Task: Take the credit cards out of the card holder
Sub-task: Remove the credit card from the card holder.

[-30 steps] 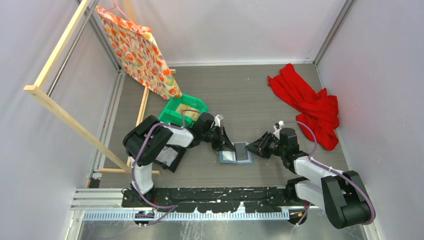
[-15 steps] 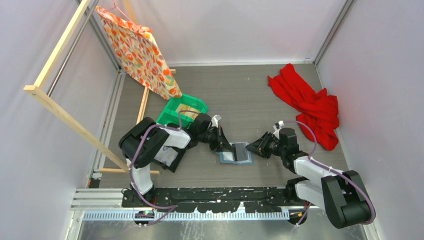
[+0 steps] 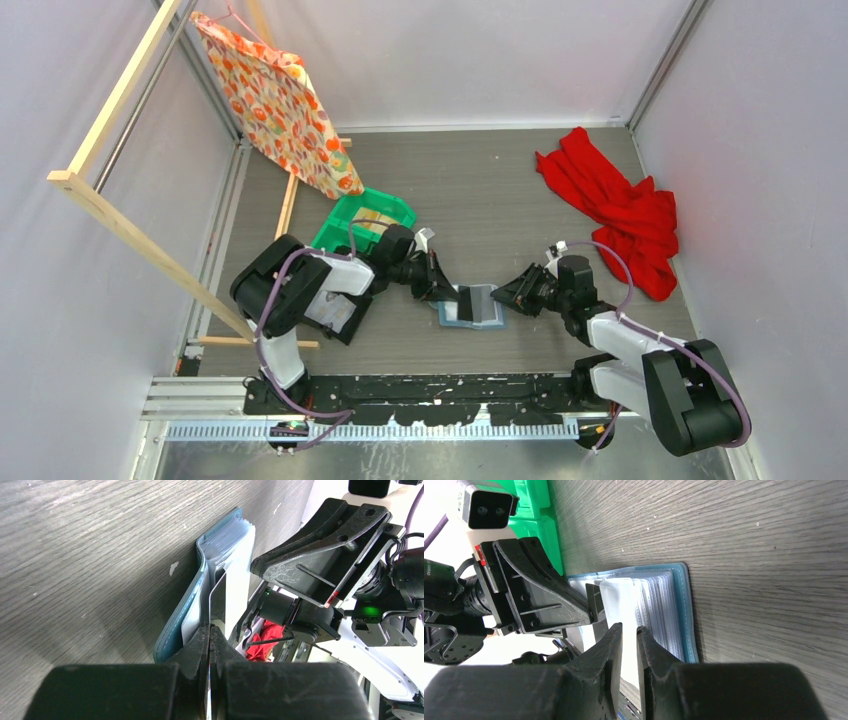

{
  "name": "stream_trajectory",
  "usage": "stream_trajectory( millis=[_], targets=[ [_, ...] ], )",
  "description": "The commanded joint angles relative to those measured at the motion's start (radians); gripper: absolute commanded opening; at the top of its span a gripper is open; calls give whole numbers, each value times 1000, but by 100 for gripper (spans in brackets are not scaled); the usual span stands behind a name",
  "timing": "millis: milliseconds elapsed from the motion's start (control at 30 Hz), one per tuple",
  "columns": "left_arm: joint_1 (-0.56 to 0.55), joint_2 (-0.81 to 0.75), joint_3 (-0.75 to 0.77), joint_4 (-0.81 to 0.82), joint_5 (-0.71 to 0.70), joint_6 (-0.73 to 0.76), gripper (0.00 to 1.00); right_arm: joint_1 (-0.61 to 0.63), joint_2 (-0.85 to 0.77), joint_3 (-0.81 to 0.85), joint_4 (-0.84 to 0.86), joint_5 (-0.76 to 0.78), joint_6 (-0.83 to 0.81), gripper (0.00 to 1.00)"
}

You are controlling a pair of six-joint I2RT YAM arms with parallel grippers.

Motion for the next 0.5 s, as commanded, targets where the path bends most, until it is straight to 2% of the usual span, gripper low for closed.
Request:
stream_trajectory(
  millis=[0, 133, 300, 467],
  targets=[
    [21, -53, -7, -41, 30, 51, 1, 5, 20, -2, -77, 66, -43, 23],
    [32, -72, -16, -81, 45, 80, 1, 4, 22, -2, -78, 67, -42, 23],
    [37, -57, -22, -48, 60, 53, 0, 4, 19, -1, -82, 67, -43, 23],
    [35, -13, -45, 80, 96, -20, 21, 6, 23, 2, -87, 67, -47, 24]
  ],
)
